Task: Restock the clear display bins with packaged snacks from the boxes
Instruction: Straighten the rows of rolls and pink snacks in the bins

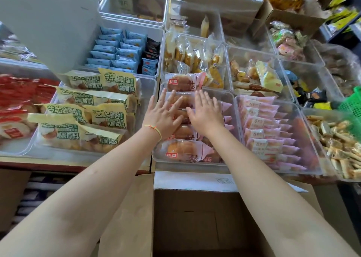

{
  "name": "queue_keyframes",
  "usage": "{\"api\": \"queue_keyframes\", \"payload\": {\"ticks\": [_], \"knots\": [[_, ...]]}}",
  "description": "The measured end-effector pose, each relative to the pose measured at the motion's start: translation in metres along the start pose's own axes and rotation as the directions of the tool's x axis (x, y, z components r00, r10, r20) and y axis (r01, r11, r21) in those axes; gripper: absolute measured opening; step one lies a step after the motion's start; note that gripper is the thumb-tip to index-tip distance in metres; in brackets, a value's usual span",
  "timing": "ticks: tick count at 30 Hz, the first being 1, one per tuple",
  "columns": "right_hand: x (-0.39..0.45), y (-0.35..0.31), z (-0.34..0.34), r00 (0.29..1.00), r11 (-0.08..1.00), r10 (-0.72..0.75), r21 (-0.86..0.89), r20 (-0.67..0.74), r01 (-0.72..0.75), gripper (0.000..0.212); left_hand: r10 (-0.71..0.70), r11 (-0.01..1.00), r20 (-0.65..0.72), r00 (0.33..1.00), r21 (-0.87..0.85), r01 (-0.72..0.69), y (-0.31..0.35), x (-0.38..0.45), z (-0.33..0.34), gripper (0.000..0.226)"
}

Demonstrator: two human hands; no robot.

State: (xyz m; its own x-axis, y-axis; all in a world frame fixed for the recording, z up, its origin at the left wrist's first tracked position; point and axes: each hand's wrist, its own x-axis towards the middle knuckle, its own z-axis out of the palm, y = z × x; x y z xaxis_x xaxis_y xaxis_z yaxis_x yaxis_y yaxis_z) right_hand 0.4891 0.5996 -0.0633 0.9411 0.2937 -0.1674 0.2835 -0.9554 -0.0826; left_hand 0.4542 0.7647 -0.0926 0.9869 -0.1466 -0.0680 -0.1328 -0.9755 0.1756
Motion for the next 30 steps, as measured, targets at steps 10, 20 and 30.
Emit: {"api": "queue_keyframes", "payload": {"ticks": [10,20,30], "knots": [[0.033,0.004,-0.027,0.993,0.998,-0.056,-0.042,-0.101,0.052,0.064,0.007,0.998,0.030,1.000,-0.062,-0.005,-0.005,0.006,-0.001,0.063],[0.042,0.001,-0.014,0.996,0.978,-0.083,-0.190,0.043,0.089,0.059,-0.005,1.000,0.050,0.999,-0.024,0.006,-0.007,0.010,0.003,0.064],[-0.008,-0.017,-0.028,0.998,0.998,-0.039,0.048,-0.054,0.042,0.056,0.017,0.999,0.005,1.000,-0.042,-0.016,-0.001,-0.009,-0.025,0.060]]}}
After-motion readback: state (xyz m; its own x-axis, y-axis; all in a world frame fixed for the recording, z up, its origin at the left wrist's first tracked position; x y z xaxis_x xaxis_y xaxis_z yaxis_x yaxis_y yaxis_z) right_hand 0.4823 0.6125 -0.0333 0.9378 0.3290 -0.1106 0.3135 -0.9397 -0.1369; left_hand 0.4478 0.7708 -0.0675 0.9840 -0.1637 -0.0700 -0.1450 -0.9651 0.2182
